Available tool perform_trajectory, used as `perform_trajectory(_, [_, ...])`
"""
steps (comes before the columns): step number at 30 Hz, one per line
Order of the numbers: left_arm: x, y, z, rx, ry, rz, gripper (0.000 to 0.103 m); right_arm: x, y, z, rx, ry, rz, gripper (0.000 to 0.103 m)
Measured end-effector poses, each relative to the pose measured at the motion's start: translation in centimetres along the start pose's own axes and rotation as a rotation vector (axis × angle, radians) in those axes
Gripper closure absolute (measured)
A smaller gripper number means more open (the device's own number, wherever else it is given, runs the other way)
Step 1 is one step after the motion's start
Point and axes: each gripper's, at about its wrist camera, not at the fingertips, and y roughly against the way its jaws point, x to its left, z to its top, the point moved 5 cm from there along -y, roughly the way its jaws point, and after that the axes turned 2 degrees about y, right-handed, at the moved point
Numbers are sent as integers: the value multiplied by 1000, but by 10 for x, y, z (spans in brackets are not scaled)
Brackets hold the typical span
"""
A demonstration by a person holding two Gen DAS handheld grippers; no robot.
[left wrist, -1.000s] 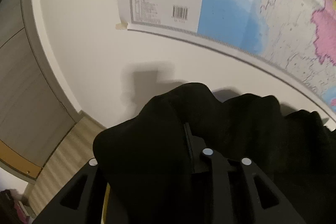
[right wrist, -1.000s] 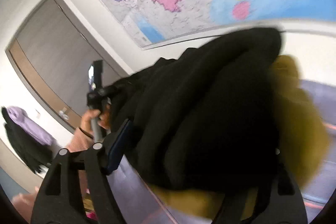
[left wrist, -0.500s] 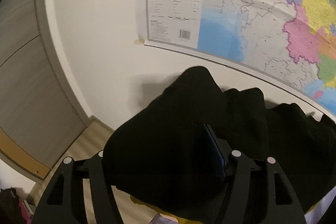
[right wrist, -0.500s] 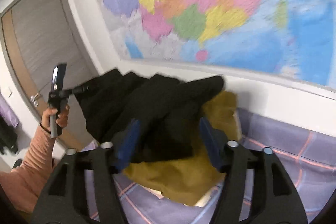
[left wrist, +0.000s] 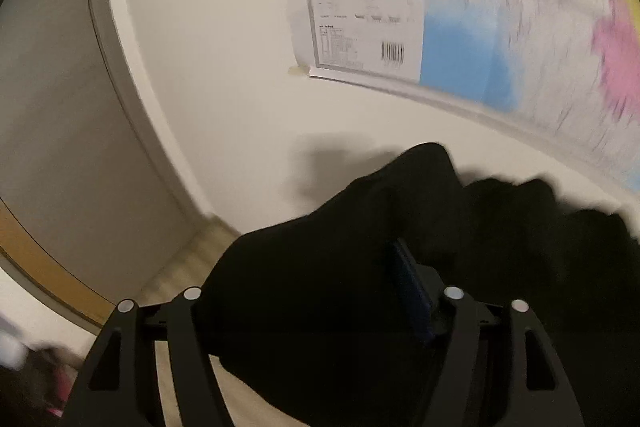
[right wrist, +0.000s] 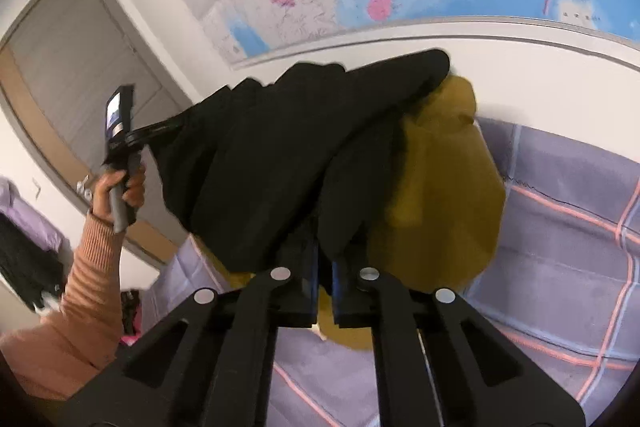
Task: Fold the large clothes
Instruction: 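Lift the black shirt bundle with both grippers and carry it to the clothes stack, then lower the black shirt onto the mustard garment and open both grippers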
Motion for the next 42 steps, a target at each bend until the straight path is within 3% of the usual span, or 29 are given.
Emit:
perform_trajectory(1, [0, -5, -4, 31, 6, -39, 28, 2, 4, 1, -1, 1, -5, 97])
perform_trajectory(3, [1, -12, -9, 81, 44, -214, 28, 11, 16, 7, -39, 31, -12, 96])
perform_trajectory(4, [9, -11, -7, 49, 72, -243, 28, 14, 21, 9, -57, 47, -27, 92])
perform_trajectory(5, [18, -9, -5, 1, 78, -211, 28, 17, 26, 12, -77, 58, -45, 89])
perform_trajectory(7, [25, -11, -4, -20, 55, -208, 27, 25, 29, 16, -87, 78, -52, 86])
perform_trajectory(10, [21, -29, -11, 68, 2, -172, 27, 36, 26, 19, -99, 123, -96, 80])
perform_trajectory(11, [16, -31, -16, 114, -14, -261, 26, 38, 26, 20, -112, 123, -108, 80])
perform_trajectory(12, [12, -27, -20, 140, -8, -423, 25, 39, 25, 21, -119, 119, -109, 79])
perform_trajectory(13, [12, -23, -21, 142, 19, -531, 25, 39, 25, 22, -121, 110, -102, 72])
perform_trajectory(14, [20, -16, -21, 120, 87, -617, 25, 39, 25, 23, -127, 97, -103, 66])
perform_trajectory(17, [36, 1, -21, 103, 194, -773, 25, 41, 25, 23, -129, 112, -125, 65])
perform_trajectory(19, [39, 11, -19, 87, 194, -772, 25, 43, 27, 24, -138, 117, -121, 62])
perform_trajectory(22, [29, 32, -24, 46, 92, -655, 26, 48, 28, 25, -155, 139, -142, 59])
perform_trajectory(24, [16, 45, -28, 13, 30, -714, 25, 50, 26, 25, -156, 145, -155, 56])
perform_trajectory(25, [14, 45, -28, 7, 19, -709, 25, 50, 26, 25, -155, 144, -155, 56])
perform_trajectory(27, [3, 50, -31, -44, -33, -608, 25, 50, 27, 25, -160, 145, -164, 55])
perform_trajectory(30, [-16, 65, -38, -150, -115, -517, 23, 51, 29, 27, -179, 145, -184, 55])
perform_trajectory(33, [-16, 61, -42, -177, -132, -456, 22, 60, 31, 29, -207, 183, -218, 52])
perform_trajectory(34, [-13, 58, -43, -165, -112, -477, 22, 71, 30, 30, -220, 229, -212, 45])
perform_trajectory(36, [-7, 55, -42, -119, -56, -597, 21, 91, 23, 30, -232, 294, -181, 35])
perform_trajectory(37, [-2, 54, -39, -104, -12, -651, 21, 99, 18, 31, -232, 317, -180, 32])
perform_trajectory(39, [8, 53, -34, -115, 76, -686, 21, 119, 2, 36, -226, 357, -160, 31])
perform_trajectory(41, [17, 50, -31, -108, 143, -775, 21, 136, -4, 43, -268, 387, -152, 31])
perform_trajectory(42, [20, 49, -31, -109, 161, -776, 26, 145, -3, 47, -305, 416, -193, 31])
